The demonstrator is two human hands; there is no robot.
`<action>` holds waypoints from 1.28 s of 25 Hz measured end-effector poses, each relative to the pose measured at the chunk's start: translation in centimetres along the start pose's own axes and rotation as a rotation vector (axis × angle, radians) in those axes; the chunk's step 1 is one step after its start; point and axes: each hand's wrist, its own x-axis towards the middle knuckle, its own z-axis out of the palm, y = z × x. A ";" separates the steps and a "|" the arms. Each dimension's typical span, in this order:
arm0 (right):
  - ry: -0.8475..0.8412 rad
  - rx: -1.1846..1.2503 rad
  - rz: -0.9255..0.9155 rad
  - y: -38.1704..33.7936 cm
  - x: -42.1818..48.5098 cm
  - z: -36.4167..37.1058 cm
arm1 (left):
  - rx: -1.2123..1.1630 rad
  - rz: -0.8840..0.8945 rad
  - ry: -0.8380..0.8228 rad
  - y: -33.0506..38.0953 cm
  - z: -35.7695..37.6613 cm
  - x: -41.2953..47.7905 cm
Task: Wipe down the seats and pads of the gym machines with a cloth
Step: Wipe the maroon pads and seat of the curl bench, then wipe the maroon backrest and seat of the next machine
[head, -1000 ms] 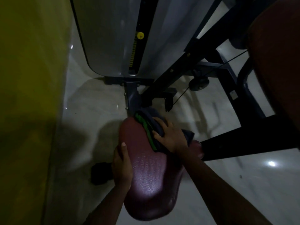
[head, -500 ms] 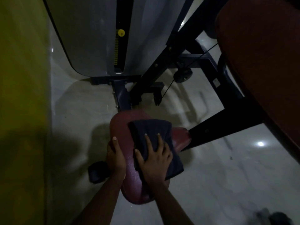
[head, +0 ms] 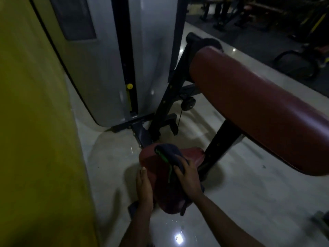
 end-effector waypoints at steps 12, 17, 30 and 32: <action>0.493 0.463 0.040 -10.5 -3.7 -21.2 | -0.001 0.397 -0.580 16.5 11.5 -12.2; 0.701 0.676 0.051 -10.2 -6.5 -29.2 | 0.016 0.525 -0.874 18.5 19.5 -18.9; 1.012 0.816 0.122 6.8 -8.1 -47.3 | 0.185 0.582 -1.119 10.4 43.2 -28.8; 0.984 0.851 0.143 9.6 -7.4 -50.0 | 0.209 0.590 -1.084 9.4 46.9 -30.2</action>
